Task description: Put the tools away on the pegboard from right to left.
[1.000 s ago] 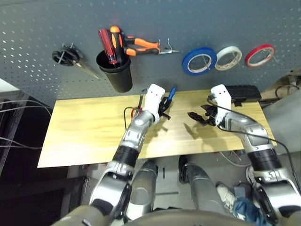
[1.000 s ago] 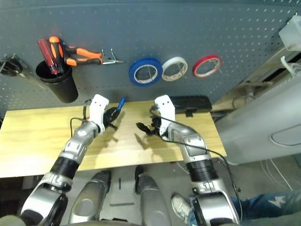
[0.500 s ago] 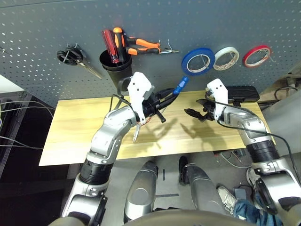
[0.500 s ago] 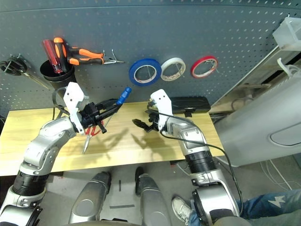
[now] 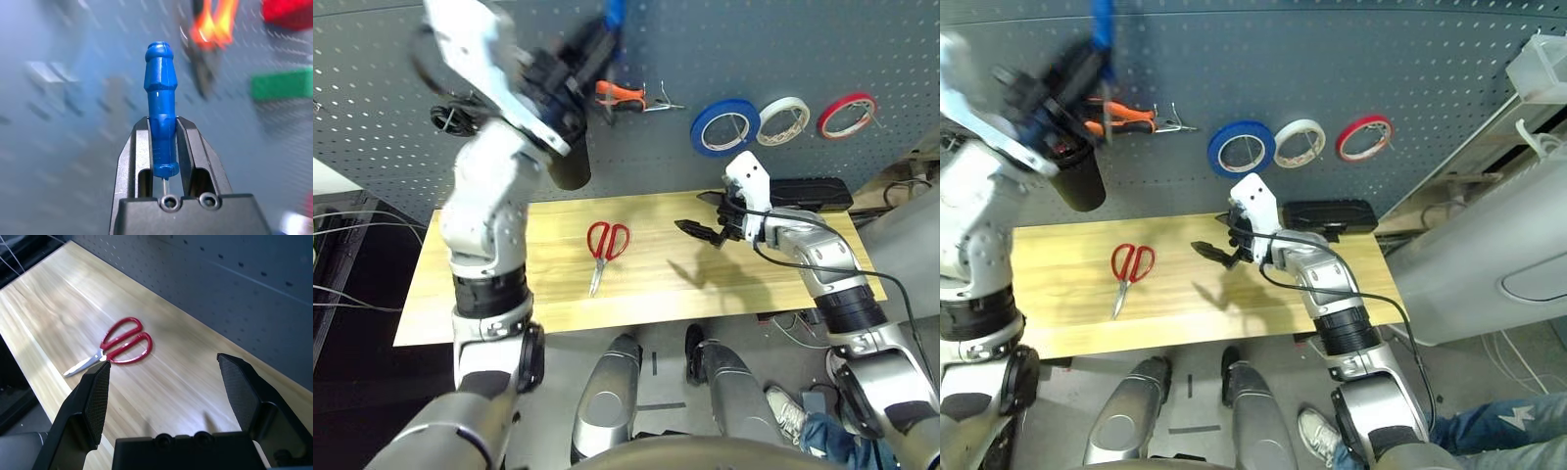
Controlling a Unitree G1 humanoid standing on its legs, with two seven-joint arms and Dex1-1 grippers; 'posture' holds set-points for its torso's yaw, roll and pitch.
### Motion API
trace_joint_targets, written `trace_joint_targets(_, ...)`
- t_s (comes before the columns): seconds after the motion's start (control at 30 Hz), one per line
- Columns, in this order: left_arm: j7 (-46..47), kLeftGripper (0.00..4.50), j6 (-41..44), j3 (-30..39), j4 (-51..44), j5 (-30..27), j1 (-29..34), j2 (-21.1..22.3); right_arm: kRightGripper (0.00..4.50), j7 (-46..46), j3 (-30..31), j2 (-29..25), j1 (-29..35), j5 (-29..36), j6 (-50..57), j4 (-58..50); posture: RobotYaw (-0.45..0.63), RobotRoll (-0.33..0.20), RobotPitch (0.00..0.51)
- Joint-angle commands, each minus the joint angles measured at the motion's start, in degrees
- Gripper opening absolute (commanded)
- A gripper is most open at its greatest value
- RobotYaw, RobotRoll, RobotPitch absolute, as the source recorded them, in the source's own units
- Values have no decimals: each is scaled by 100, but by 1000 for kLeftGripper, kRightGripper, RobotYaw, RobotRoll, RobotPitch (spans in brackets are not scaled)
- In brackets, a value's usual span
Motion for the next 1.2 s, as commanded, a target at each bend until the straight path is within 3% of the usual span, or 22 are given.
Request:
trace_joint_targets(0.03,-67,598,-270,123,213,64,294,226,4500,31,36,83,-84,70,70,-163,190,0,214)
trace_joint_targets(0.4,-130,598,-16,-89,277,-240,1068,259,4500,31,-12,94,-222,18,0,58,199,0,216)
trace_joint_targets(0.73,-258,598,-35,-476,687,77,1447,332,4500,-41,-55,121,-288,4,-77,168,191,0,214)
trace_joint_targets(0.93,-397,2639,-118,-509,809,126,1284,458,4500,-72,-88,103,-254,5,-83,164,188,0,216)
trace_joint_targets(1.1,-552,4429,850,-734,59,-526,964,515,4500,-89,-163,-11,-88,-8,-56,154,187,0,217)
trace_joint_targets(1.2,-654,4471,1636,-1045,-386,-842,1011,605,4500,-56,-161,-110,33,-3,-2,138,183,0,221)
